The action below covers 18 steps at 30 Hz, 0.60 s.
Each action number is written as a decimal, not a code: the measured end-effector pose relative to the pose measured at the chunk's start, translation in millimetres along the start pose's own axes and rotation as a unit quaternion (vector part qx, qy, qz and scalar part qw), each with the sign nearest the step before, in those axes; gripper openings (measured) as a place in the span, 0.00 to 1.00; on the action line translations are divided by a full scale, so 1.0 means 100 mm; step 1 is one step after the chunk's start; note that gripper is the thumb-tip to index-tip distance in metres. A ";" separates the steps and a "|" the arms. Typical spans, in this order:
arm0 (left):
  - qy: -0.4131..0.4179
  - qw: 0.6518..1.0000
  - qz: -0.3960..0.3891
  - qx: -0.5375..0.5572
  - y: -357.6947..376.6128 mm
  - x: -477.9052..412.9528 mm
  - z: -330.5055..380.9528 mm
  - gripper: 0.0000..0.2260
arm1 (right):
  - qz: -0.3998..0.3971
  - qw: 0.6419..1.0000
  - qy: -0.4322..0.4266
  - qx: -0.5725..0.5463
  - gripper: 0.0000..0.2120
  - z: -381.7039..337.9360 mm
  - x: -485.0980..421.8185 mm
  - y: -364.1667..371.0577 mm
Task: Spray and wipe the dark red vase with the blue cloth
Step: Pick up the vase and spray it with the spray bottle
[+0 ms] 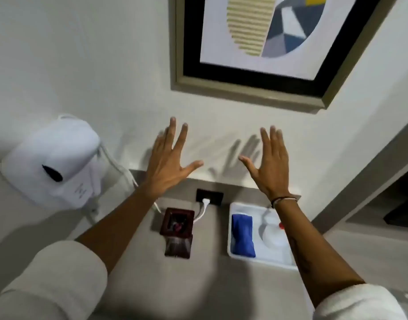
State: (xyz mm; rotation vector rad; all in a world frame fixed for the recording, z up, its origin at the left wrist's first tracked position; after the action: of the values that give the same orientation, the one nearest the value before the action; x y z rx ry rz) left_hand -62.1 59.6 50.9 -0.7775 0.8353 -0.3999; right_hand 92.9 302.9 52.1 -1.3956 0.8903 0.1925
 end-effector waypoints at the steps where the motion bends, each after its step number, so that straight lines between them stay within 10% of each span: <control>1: -0.027 0.999 -0.042 0.016 0.22 0.20 -0.11 0.52 | -0.029 0.999 0.036 -0.015 0.47 0.19 0.23 0.18; 10: -0.096 0.948 -0.304 -0.010 1.53 1.59 -0.70 0.61 | -0.182 0.959 0.215 0.007 0.49 1.41 1.77 1.08; 18: -0.105 0.937 -0.333 0.012 1.71 1.70 -0.75 0.62 | -0.214 0.867 0.422 -0.157 0.43 1.78 2.26 1.47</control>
State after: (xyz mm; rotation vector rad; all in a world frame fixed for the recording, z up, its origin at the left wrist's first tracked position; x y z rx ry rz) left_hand -11.8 37.2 -195.1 -1.0539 0.3439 -0.9081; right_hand 232.1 410.6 -219.6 -1.9896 1.2532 -0.7019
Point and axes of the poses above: each hand's wrist, its own x-axis away from the middle knuckle, its own y-axis out of the palm, z = x × y, the point moved 10 cm from there along -x, towards the middle knuckle, and after that the axes turned 12 degrees about x, right-handed, at the moved point
